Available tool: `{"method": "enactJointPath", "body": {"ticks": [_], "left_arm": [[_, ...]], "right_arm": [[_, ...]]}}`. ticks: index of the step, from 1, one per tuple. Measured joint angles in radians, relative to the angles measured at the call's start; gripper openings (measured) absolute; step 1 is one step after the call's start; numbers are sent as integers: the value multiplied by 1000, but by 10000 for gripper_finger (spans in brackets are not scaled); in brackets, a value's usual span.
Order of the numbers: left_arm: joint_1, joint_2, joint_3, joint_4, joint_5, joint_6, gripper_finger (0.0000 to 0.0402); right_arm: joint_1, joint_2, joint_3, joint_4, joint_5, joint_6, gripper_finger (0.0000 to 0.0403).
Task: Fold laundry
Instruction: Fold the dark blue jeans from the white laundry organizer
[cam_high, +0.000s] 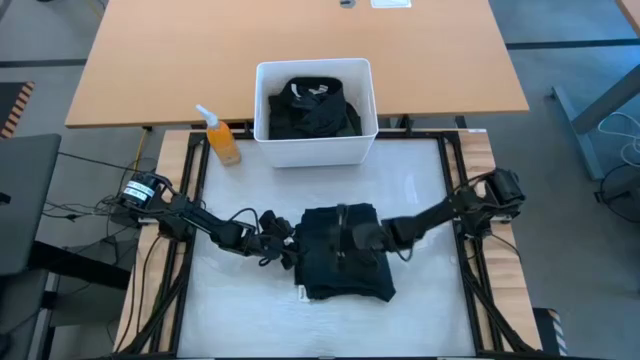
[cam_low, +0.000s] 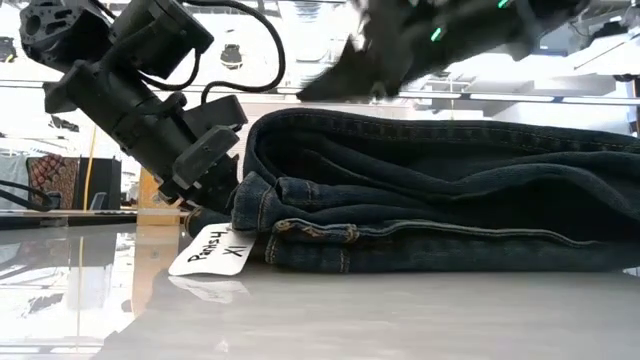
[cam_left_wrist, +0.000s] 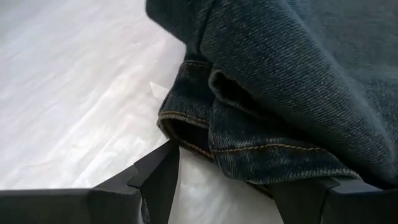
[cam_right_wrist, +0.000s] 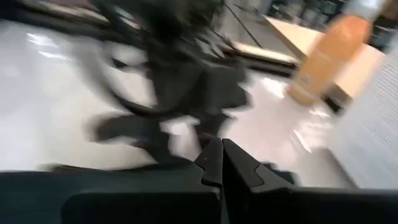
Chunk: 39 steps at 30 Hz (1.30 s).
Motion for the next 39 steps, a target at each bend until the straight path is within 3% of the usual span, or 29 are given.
{"method": "enactJointPath", "body": {"ticks": [5, 8, 11, 19, 24, 26, 29, 34, 39], "left_arm": [[33, 0, 1, 17, 37, 0, 217], [43, 0, 7, 9, 54, 0, 217], [46, -20, 7, -21, 58, 6, 217], [47, -229, 7, -257, -11, 0, 217], [42, -367, 8, -306, -54, 10, 217], [42, -389, 8, -267, -66, 39, 217], [54, -349, 8, -59, -54, 160, 217], [118, -132, 9, 264, 54, 268, 217], [193, 48, 75, 295, 101, 259, 217]], "right_arm": [[-107, 143, 0, 65, -151, 75, 22], [-124, 256, -2, 129, -168, 97, 22], [-122, 282, 0, 171, -168, 82, 22], [-61, 22, 1, 5, -161, -58, 22], [-8, -100, -1, -199, -132, -31, 22], [29, -115, -21, -189, -132, 3, 22], [87, -105, -93, -95, -147, 67, 22], [146, -16, -214, 235, -132, 171, 22], [162, 122, -247, 394, -121, 185, 22]]}}
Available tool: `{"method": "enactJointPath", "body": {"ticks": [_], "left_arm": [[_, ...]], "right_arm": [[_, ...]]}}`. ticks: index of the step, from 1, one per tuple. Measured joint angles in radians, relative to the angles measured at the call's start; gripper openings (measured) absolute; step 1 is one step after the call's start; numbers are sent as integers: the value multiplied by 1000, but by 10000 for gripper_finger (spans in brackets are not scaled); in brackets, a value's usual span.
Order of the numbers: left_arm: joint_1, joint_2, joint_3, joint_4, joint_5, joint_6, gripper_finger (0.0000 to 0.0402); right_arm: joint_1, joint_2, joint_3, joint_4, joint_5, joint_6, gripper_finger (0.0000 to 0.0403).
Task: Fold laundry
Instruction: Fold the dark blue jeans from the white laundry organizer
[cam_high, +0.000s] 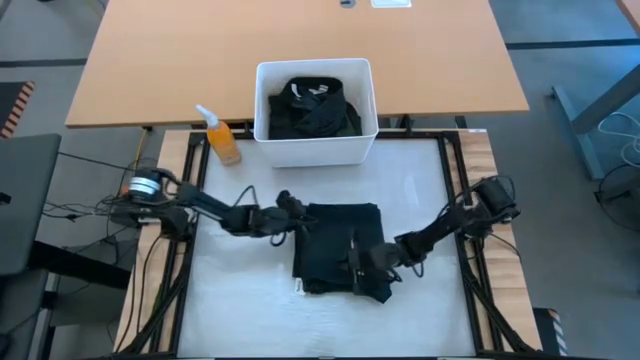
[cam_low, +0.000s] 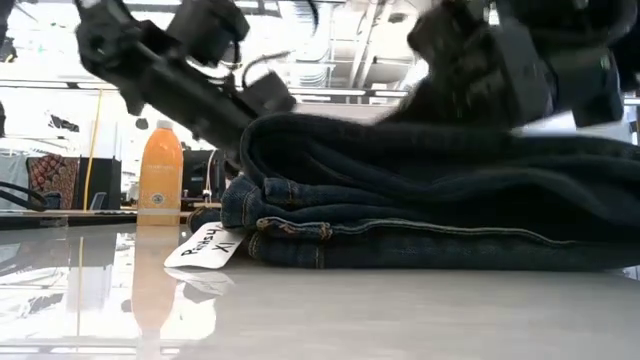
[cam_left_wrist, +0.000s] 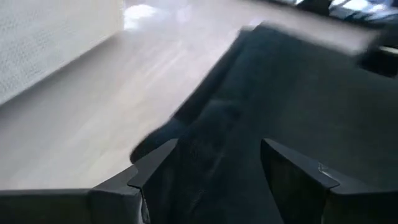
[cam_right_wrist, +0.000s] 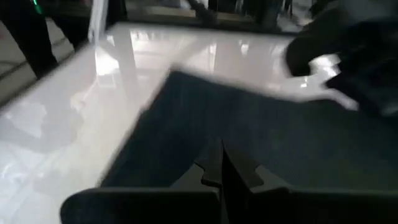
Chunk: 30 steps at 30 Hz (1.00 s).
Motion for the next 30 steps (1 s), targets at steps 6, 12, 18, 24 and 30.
{"method": "enactJointPath", "body": {"ticks": [6, 12, 18, 24, 30], "left_arm": [[48, 55, 55, -95, 31, -22, 217], [61, 34, 66, -172, 27, -26, 217], [52, -128, 65, -235, 3, 46, 217], [-8, -290, 65, -210, 18, 98, 217], [-165, -226, 66, -114, 105, 99, 217]], "right_arm": [[20, 136, 35, 34, -13, 26, 22], [22, 60, 34, -62, -31, -35, 22], [23, -161, 34, -258, -12, -74, 22], [12, -355, 19, -405, 47, -107, 22], [-100, -452, -200, -269, 134, -16, 22]]}}
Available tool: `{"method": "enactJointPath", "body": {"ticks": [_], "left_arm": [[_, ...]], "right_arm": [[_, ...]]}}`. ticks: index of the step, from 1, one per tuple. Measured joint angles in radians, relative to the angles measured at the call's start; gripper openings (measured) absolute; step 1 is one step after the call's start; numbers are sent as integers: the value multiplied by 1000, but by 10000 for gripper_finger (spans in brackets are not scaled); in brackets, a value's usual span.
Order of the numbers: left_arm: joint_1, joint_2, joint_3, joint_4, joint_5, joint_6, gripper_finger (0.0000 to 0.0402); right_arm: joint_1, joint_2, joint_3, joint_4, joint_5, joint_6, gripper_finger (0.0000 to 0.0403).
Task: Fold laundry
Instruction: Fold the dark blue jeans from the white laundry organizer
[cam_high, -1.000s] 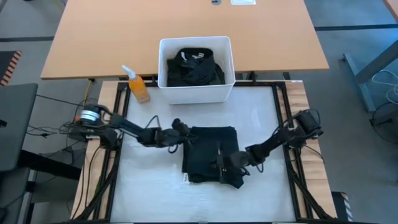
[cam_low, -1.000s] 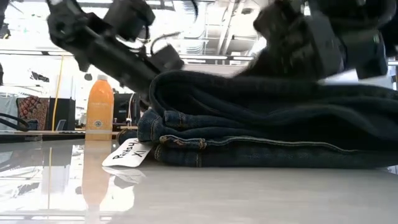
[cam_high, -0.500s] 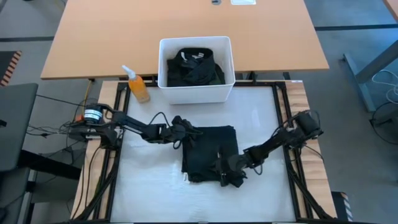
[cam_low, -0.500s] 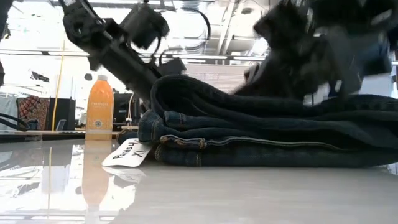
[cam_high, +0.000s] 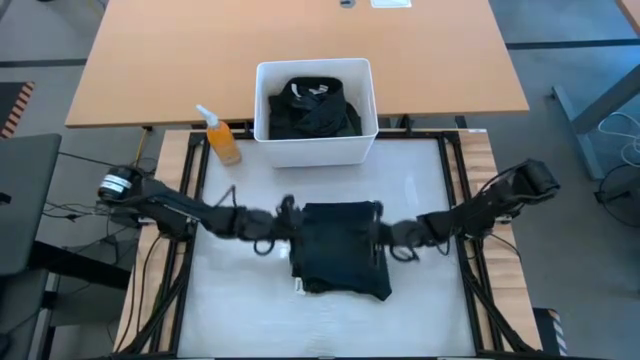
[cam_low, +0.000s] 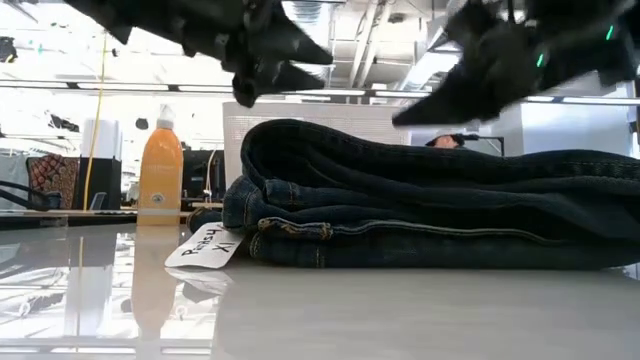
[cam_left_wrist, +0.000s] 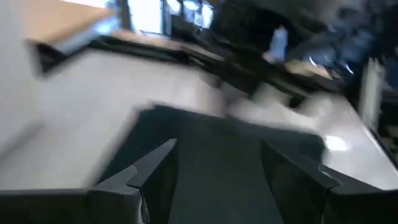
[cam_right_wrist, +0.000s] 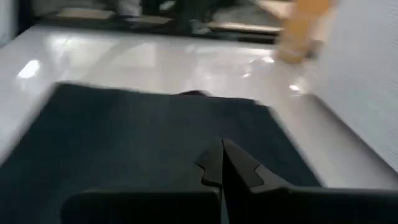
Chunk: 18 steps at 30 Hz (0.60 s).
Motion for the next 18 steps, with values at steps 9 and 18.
{"method": "enactJointPath", "body": {"ticks": [9, 18], "left_arm": [[-125, 322, 2, 145, -1, -210, 217], [-170, 386, 4, 78, -23, -312, 217]], "right_arm": [[-152, 23, -264, 320, -4, 58, 22], [-164, 180, -279, 348, 14, 138, 22]]}}
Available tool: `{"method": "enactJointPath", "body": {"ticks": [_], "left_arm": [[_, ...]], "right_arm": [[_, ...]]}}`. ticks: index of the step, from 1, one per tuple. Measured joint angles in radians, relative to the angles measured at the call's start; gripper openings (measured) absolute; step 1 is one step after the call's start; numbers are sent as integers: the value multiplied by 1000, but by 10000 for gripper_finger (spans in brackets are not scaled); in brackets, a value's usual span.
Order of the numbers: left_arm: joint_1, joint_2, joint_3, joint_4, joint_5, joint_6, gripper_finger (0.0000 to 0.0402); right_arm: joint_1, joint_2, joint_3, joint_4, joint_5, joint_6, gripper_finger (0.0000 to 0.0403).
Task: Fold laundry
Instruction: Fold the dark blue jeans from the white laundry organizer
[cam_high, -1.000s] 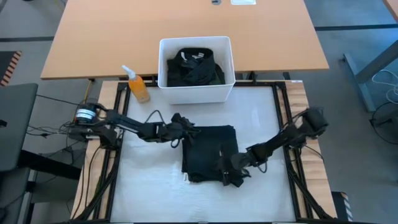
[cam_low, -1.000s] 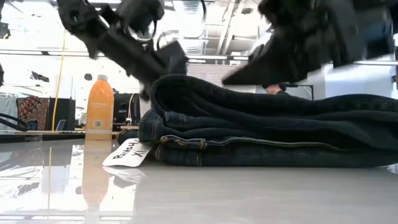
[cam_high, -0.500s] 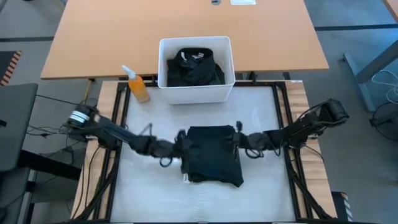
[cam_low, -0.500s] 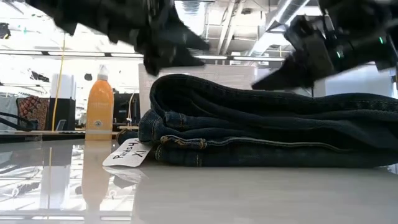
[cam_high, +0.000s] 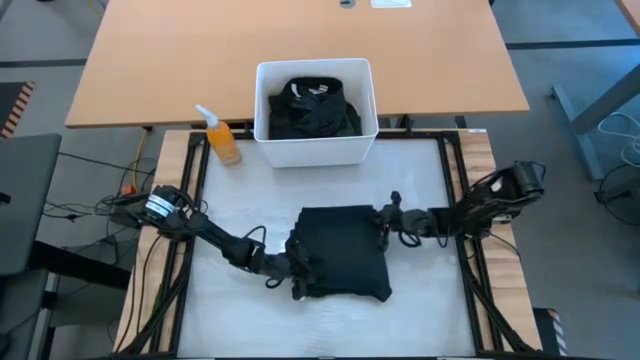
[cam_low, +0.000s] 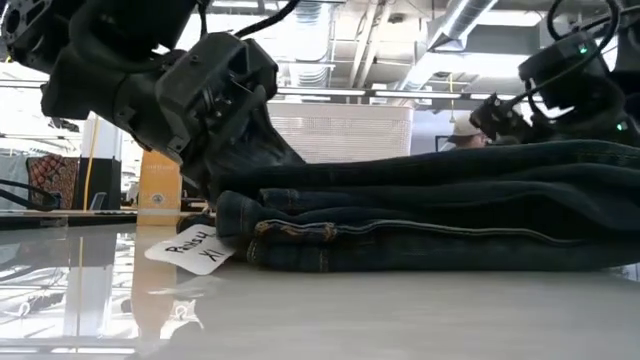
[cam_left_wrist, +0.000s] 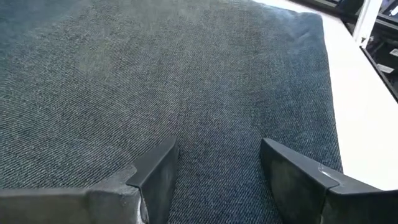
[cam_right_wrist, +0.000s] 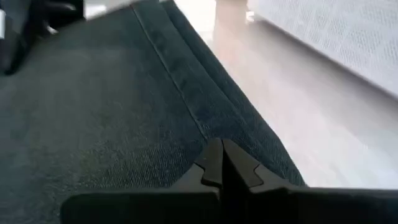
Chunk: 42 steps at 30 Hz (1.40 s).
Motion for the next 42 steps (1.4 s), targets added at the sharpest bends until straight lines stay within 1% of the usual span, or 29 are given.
{"method": "enactJointPath", "body": {"ticks": [3, 6, 9, 11, 14, 16, 19, 21, 25, 27, 29, 31, 34, 39, 42], "left_arm": [[-9, -5, 0, -15, -17, -4, 217], [-16, -5, -1, -26, -25, -7, 217], [-23, -5, -1, -26, -34, -8, 217], [-26, -4, -1, -27, -46, -12, 217], [-27, -4, -2, -20, -51, -20, 217], [-28, -3, -3, -14, -56, -15, 217], [-28, -3, -3, -7, -58, -9, 217], [-28, -3, -4, -6, -58, -10, 217], [-26, -2, -3, -5, -62, -8, 217], [-18, -2, -4, -3, -57, -7, 217], [-10, -2, -4, -3, -52, -7, 217], [-4, -2, -4, -2, -50, -7, 217], [4, -2, -4, -1, -50, 2, 217], [16, -2, -4, 3, -31, 2, 217], [16, -2, -4, 3, -28, -18, 217]], "right_arm": [[0, 83, 11, 5, 63, 44, 22], [1, 148, 21, 16, 105, 53, 22], [2, 170, 33, 12, 119, 48, 22], [2, 153, 37, 18, 124, 11, 22], [2, 82, 38, 23, 136, -74, 22], [0, 8, 33, 10, 154, -125, 22], [19, -120, 36, 12, 158, -147, 22], [59, -206, 37, 15, 155, -162, 22], [174, -375, 42, 30, 156, -285, 22], [235, -432, 56, 30, 166, -318, 22], [281, -457, 72, 31, 166, -319, 22], [321, -440, 92, 19, 151, -305, 22], [353, -339, 136, -37, 102, -237, 22], [365, -46, 251, -52, 44, -128, 22], [365, 122, 329, -56, -20, -118, 22]]}}
